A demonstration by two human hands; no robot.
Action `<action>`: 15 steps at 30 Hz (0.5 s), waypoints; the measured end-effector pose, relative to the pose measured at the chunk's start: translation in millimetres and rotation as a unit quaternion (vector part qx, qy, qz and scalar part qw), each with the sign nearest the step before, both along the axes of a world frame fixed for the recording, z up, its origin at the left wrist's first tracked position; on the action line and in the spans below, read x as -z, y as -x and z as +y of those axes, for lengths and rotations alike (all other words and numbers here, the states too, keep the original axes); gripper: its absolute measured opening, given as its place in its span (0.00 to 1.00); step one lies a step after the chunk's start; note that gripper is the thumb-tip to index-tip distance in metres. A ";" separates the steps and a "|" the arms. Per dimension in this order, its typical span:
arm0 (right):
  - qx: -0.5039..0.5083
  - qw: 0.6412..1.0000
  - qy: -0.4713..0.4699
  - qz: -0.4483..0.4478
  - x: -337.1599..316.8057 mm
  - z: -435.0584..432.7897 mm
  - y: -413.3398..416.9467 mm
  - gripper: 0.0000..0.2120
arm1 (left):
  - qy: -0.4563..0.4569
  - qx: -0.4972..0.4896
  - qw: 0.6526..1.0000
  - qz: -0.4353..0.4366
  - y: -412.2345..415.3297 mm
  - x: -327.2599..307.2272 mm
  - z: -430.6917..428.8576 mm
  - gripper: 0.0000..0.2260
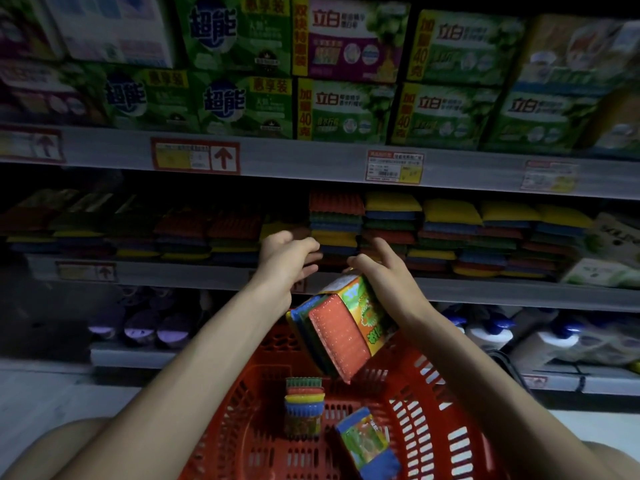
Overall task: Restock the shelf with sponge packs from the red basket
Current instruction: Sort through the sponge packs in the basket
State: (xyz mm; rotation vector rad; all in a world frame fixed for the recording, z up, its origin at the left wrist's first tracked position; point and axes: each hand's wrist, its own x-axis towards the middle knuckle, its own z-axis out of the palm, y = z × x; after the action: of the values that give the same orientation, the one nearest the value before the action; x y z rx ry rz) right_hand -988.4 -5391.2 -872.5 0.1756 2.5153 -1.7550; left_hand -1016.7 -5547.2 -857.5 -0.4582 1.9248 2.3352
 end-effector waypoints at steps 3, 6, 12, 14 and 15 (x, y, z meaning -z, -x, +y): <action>0.000 1.000 -0.003 -0.002 1.1 0.8 -0.5 0.37 | 0.019 0.010 1.000 0.006 -1.4 1.1 -0.7 0.29; -0.002 1.000 -0.005 -0.004 0.2 2.0 -1.7 0.31 | 0.034 0.010 0.999 0.011 -1.1 0.2 -1.1 0.29; 0.008 1.000 -0.003 0.001 -3.2 0.8 -3.3 0.27 | 0.040 0.005 0.999 0.015 -0.7 0.9 -1.7 0.28; 0.006 1.000 -0.002 0.002 -5.5 -0.3 -5.4 0.25 | 0.041 0.003 0.999 0.018 -1.2 0.2 -1.8 0.29; 0.005 1.000 -0.003 0.003 -6.2 -0.6 -6.2 0.25 | 0.044 0.004 0.999 0.020 -1.1 0.1 -1.6 0.29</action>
State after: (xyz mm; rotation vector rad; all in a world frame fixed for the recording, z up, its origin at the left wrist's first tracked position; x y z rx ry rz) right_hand -982.2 -5391.8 -866.3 0.1841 2.5280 -1.7555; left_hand -1015.7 -5548.9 -857.5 -0.4147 2.0491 2.2796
